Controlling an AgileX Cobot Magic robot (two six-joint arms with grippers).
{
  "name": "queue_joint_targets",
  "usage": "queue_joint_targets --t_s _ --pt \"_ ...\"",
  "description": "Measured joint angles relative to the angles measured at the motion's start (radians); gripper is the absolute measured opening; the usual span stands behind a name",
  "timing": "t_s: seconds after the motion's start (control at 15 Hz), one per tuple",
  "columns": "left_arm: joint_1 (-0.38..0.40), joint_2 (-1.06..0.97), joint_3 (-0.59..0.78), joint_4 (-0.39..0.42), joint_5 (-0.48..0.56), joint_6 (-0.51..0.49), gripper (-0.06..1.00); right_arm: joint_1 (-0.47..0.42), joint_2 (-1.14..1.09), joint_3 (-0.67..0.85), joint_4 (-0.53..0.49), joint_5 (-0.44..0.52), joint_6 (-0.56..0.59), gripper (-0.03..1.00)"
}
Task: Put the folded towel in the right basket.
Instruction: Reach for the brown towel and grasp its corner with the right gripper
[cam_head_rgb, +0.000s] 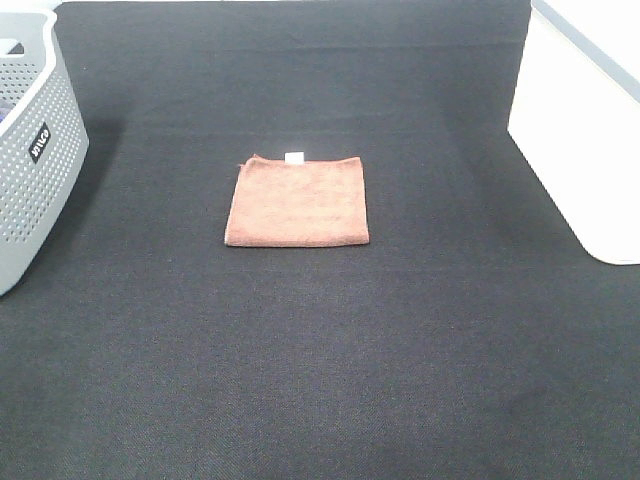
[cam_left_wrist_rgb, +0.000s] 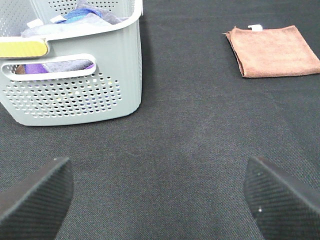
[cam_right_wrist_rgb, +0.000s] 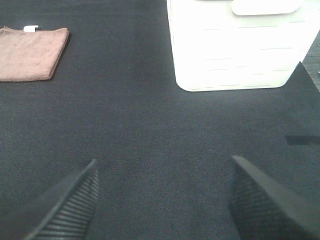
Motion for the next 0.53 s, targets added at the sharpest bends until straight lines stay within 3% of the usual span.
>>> queue_joint_targets --t_s 0.53 --pt "0.000 0.000 0.000 0.000 0.000 0.000 0.88 0.000 0.000 0.000 0.000 0.000 0.000 0.68"
